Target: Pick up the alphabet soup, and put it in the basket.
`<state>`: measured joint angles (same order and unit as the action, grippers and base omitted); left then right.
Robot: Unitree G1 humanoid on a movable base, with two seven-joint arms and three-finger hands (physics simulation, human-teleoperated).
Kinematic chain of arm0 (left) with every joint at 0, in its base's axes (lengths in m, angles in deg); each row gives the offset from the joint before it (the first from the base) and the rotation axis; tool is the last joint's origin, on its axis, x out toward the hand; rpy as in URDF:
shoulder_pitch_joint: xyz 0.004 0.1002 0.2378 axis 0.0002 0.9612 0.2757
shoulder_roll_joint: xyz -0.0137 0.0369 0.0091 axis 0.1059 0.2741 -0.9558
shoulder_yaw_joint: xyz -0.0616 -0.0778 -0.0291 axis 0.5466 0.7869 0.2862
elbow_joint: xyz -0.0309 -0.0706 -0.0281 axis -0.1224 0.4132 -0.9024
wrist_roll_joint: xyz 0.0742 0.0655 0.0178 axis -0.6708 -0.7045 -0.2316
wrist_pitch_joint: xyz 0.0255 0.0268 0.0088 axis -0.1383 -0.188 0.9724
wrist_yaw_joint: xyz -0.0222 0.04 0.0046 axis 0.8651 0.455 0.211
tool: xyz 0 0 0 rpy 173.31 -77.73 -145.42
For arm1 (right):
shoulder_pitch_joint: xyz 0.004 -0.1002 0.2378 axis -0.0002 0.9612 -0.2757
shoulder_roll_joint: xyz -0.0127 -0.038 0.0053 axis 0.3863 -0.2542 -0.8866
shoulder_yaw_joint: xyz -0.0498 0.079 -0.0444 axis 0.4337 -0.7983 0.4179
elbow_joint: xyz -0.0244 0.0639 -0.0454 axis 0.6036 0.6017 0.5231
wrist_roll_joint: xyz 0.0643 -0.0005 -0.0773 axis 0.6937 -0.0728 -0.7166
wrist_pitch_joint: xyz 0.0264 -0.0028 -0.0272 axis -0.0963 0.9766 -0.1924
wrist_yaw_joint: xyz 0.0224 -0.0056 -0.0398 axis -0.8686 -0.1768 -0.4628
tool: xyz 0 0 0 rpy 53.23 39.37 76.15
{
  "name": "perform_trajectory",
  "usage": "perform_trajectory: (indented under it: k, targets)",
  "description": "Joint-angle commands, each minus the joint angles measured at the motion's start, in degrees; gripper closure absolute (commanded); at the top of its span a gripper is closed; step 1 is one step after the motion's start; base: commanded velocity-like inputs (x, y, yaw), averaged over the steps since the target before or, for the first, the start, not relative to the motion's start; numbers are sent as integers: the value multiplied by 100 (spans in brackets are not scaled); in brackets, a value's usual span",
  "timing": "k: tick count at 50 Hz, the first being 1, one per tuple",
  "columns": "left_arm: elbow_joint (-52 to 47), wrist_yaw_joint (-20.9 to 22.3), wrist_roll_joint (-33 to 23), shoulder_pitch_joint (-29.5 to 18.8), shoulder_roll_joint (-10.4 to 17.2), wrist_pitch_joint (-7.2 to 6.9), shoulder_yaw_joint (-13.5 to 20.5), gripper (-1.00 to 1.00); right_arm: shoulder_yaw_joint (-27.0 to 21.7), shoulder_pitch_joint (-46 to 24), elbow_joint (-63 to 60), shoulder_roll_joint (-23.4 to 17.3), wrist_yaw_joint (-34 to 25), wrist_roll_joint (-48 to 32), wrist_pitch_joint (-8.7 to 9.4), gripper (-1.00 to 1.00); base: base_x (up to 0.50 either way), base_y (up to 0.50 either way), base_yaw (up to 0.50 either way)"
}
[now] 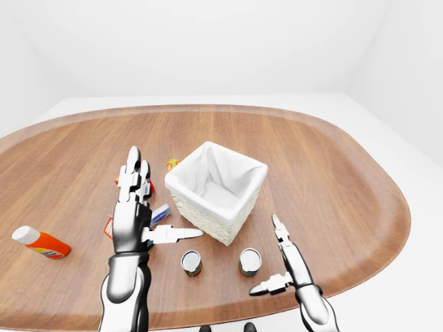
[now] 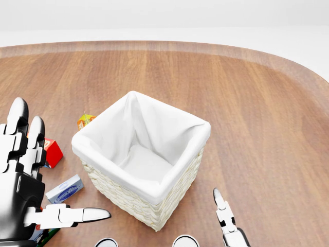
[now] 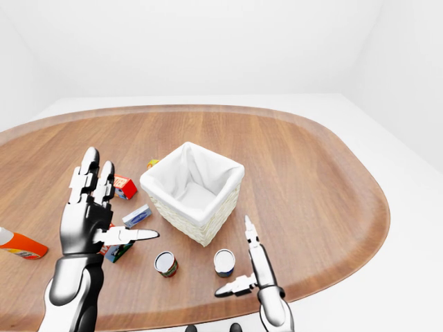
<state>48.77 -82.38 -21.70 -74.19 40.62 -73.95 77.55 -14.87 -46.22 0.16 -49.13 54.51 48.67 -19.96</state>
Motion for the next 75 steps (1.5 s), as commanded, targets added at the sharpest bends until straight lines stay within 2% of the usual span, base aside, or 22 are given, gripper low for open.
perform_trajectory:
  k: [1,46,75]
  targets:
    - [7,-3,-6,11,0,14,-18,-100,83,-184,566,8,120,-253,0,-100,0,0,0]
    - [196,-15,-66,-22,8,138,-49,-100,133,-996,2102,128,420,-929,0,-100,0,0,0]
    - [202,-15,-66,-18,11,139,-60,-100,111,-1353,2797,189,539,-1183,0,-100,0,0,0]
